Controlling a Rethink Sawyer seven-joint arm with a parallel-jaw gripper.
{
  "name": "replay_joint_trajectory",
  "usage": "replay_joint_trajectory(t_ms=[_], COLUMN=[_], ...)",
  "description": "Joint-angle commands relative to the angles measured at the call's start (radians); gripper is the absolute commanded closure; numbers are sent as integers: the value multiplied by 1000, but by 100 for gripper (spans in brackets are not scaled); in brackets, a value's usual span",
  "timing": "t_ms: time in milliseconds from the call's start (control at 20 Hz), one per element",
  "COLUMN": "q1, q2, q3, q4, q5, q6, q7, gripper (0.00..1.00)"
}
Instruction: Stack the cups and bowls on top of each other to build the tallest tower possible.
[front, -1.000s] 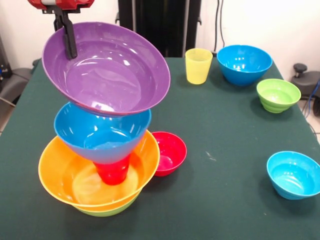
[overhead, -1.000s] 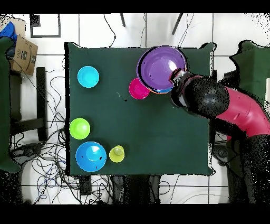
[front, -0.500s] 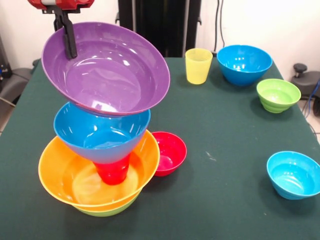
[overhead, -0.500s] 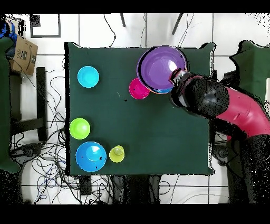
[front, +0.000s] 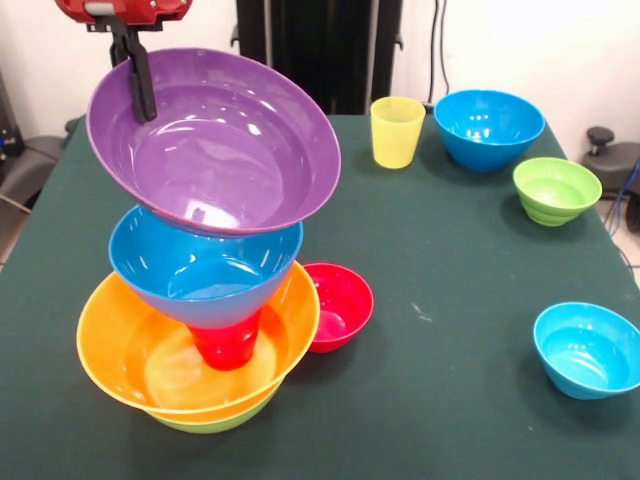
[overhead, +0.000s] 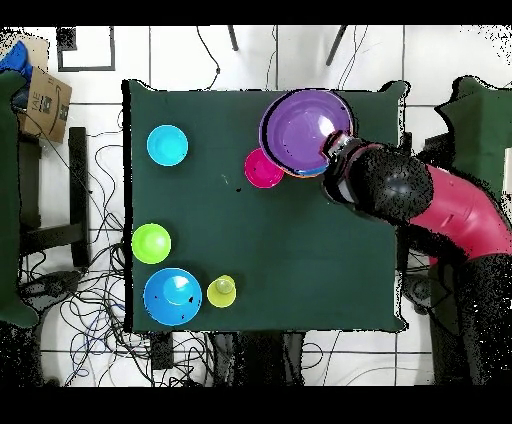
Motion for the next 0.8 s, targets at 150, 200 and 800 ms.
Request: replay_joint_trajectory(t_ms=[150,200,800], q1=[24,25,29], q2=[72,74,91], q3=[4,4,0], q4=[66,64,61], q5=[-72,-73,-88], q6=[8,7,-18], q7=[-42,-41,-33], gripper=[100,100,100])
